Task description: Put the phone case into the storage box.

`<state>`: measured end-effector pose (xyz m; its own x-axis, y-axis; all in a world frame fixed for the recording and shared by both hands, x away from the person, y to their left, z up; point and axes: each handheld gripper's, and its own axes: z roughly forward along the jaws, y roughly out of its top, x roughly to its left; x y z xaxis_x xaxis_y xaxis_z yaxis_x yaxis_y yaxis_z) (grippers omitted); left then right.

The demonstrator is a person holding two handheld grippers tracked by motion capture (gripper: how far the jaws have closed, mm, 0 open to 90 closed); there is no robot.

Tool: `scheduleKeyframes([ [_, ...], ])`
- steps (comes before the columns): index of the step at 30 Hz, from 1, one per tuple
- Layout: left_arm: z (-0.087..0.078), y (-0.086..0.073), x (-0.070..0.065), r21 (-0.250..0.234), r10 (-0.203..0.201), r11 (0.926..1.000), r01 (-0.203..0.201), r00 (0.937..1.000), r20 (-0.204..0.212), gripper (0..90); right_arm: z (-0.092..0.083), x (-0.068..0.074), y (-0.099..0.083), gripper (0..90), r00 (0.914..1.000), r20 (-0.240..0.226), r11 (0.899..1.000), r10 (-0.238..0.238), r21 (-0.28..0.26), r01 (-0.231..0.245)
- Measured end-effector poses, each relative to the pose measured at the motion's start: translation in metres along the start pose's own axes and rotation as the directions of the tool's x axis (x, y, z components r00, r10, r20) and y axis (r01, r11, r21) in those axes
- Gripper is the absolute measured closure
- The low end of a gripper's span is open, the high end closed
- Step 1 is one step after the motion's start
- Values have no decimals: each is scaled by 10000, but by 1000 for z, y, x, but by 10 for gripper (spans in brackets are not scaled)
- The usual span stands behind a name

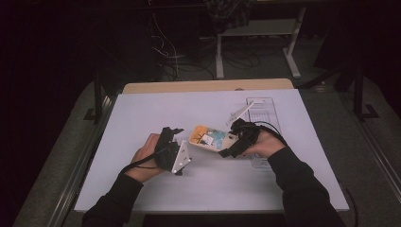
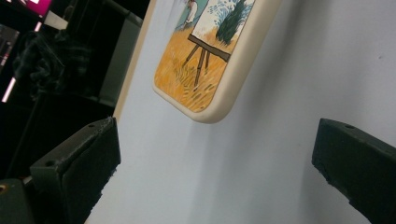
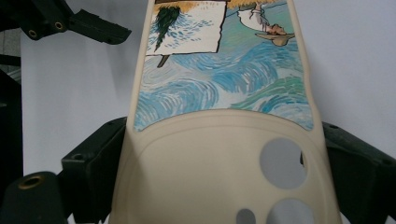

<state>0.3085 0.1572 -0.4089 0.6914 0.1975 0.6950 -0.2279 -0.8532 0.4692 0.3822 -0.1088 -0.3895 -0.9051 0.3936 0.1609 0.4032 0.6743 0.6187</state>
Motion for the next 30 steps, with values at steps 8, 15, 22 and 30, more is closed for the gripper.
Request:
scheduleKeyframes([
  [8,-1,5,-3,356,765,9966,-748,9959,-486,6,0,0,0,94,10000,8,10000,46,5,-46],
  [15,2,7,-9,233,1068,9942,-1051,9896,-965,6,0,0,0,94,10000,24,10000,57,3,-57],
  [22,2,10,-11,410,1590,9871,-1549,9782,-1338,6,1,0,1,94,9998,50,9999,170,11,-170],
  [30,6,13,-17,492,1992,9799,-1936,9650,-1707,7,3,1,2,94,9999,2,9999,133,-16,-133],
])
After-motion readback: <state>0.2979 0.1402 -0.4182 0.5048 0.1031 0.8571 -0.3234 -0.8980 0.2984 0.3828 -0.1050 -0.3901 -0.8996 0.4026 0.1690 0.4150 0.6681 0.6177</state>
